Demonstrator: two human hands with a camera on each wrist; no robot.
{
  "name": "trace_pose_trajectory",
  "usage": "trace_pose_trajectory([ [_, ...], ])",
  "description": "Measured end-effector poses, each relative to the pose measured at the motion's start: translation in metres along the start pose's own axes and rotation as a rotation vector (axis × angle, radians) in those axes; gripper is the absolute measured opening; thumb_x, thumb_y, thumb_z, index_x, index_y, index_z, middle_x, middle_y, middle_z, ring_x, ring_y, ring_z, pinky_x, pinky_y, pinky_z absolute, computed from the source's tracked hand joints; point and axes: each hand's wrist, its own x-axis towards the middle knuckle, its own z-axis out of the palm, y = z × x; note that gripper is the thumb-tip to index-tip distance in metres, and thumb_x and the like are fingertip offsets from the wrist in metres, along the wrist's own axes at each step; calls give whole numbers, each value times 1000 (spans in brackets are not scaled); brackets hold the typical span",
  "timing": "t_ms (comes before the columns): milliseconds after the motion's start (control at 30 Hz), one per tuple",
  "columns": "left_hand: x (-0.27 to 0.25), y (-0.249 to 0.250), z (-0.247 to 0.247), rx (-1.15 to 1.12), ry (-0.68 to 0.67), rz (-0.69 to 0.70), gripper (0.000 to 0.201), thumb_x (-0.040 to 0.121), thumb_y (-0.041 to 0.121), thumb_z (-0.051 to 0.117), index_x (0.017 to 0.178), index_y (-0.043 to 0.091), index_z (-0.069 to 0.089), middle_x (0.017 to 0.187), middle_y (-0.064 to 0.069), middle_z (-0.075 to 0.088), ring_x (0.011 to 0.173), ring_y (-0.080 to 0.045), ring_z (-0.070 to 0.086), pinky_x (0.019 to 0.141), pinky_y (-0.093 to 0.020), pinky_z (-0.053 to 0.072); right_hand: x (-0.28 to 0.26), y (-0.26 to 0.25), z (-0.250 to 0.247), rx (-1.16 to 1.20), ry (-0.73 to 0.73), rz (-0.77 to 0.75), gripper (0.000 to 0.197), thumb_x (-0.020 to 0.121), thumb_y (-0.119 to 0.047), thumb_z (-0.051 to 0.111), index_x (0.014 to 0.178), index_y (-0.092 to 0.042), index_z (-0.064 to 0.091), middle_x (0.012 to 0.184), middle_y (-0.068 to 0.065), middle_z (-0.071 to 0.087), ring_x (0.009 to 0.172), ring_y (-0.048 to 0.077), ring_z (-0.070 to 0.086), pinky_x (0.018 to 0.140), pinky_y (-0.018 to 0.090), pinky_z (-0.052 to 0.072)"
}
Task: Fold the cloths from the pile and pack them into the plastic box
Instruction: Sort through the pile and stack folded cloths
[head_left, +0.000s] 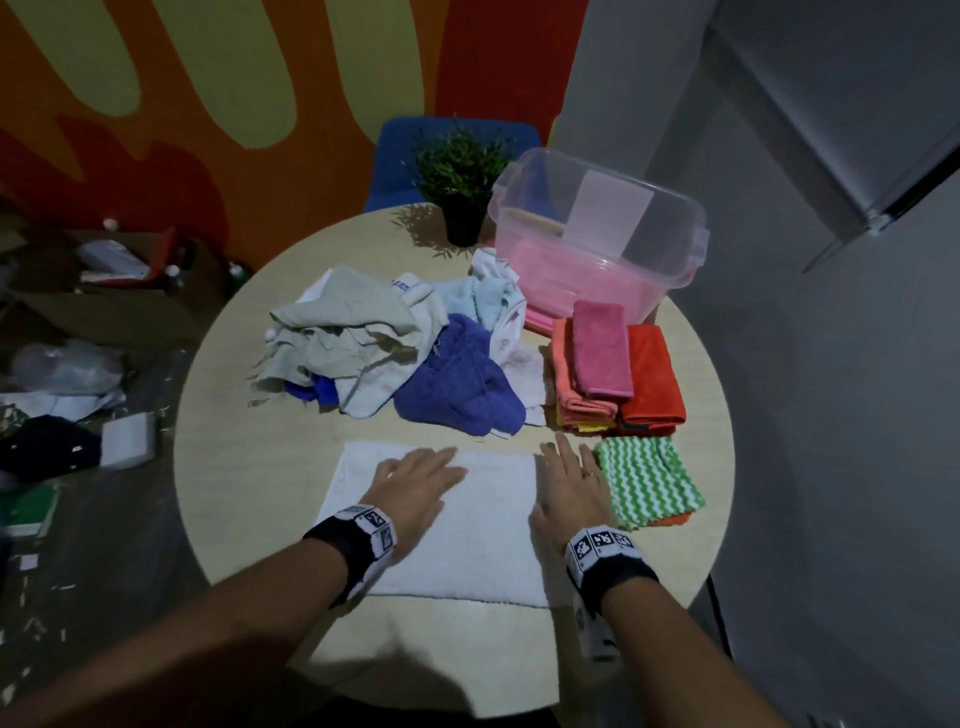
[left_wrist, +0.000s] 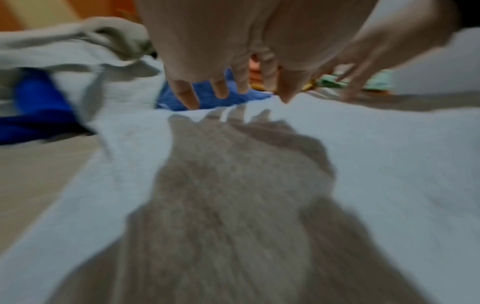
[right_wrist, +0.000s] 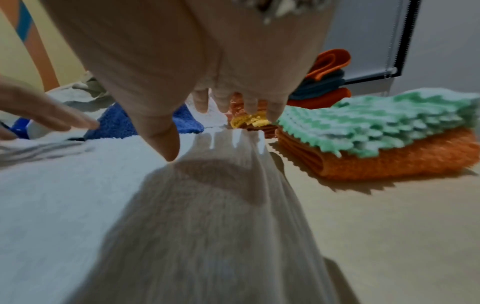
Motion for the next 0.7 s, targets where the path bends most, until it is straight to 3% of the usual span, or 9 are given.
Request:
trace_pose_trajectory([
  [100,9,-28,-10,-32,8,-368,69,94,10,46,153,33,20,162,4,15,149,-24,13,117,-47,15,14,-4,-4,-39,-108,-35,81,86,-22,55,154,-29,12,158,-3,24,147,30,17,117,50,18],
  [200,7,-50,-16,-45,-97,-457,55,93,19,56,143,31,38,143,1,44,132,-26,39,109,-45,29,16,-9,-14,-141,-150,-38,55,85,-24,55,138,-29,41,132,0,53,128,31,41,108,49,25],
  [300,5,-56,-32,-178,-83,-395,19,85,24,65,103,19,67,109,-6,63,104,-29,61,84,-34,48,12,-5,-28,-115,-133,-85,37,79,-32,62,115,-26,60,117,0,58,115,28,51,99,41,37],
  [333,3,-57,-41,-268,-31,-379,9,78,20,68,87,18,66,96,-6,64,94,-30,63,73,-32,48,10,-3,-36,-30,-86,-85,33,74,-31,65,107,-26,63,109,0,61,109,27,55,92,37,41],
  [400,1,-57,-64,-429,113,-360,13,66,12,67,70,21,59,78,0,62,77,-25,61,63,-31,47,6,0,-59,211,40,-75,21,68,-22,70,88,-27,64,89,2,68,89,27,63,71,30,40],
  [467,-2,-54,-94,-531,225,-260,25,64,2,69,66,24,58,71,5,61,67,-12,58,60,-28,45,1,4,-85,410,162,-103,25,65,-10,75,78,-27,62,73,2,67,71,23,59,64,27,34],
  [533,-6,-51,-123,-579,243,-146,33,66,-4,72,66,26,58,68,9,60,61,-2,54,56,-18,40,-8,9,-109,501,269,-171,34,62,-1,75,73,-29,59,68,-3,63,65,18,56,60,26,34],
  [633,-13,-49,-141,-502,180,-57,32,67,-1,72,68,28,59,71,11,60,64,-1,54,58,-16,39,-21,19,-117,445,321,-228,33,58,-2,72,69,-29,57,72,-2,66,68,21,60,59,28,39],
  [700,-17,-47,-126,-407,66,-43,36,67,3,70,65,35,55,71,13,60,66,-1,53,61,-16,40,-25,27,-98,290,245,-219,23,59,-11,73,71,-27,64,77,0,69,74,26,64,63,31,47],
])
